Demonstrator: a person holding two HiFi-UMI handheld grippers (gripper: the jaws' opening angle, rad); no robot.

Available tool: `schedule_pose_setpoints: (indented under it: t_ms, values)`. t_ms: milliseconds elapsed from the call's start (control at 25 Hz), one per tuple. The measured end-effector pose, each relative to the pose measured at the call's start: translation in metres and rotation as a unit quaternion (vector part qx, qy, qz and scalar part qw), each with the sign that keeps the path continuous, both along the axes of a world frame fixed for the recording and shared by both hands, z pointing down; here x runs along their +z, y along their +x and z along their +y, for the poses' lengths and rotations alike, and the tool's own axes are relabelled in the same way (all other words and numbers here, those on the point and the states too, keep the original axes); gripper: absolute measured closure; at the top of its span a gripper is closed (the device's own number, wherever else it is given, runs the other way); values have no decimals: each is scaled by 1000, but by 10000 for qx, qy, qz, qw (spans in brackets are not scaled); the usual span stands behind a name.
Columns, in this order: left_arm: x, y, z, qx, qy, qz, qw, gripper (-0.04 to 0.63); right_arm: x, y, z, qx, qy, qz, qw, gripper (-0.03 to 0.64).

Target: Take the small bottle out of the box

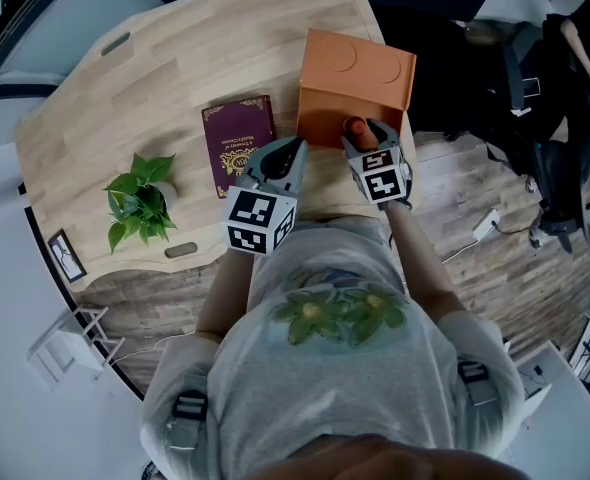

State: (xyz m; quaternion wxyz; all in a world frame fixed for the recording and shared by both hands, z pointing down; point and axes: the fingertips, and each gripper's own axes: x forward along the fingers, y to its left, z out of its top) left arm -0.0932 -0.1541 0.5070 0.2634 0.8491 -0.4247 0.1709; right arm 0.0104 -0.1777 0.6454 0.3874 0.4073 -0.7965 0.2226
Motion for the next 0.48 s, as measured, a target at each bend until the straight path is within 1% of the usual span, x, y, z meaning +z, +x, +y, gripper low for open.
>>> schedule_pose_setpoints:
  t_ms: [480]
  values:
    - [2, 0, -1, -23, -11, 0, 10000, 588, 14, 3, -3, 74, -135, 157, 9998, 394]
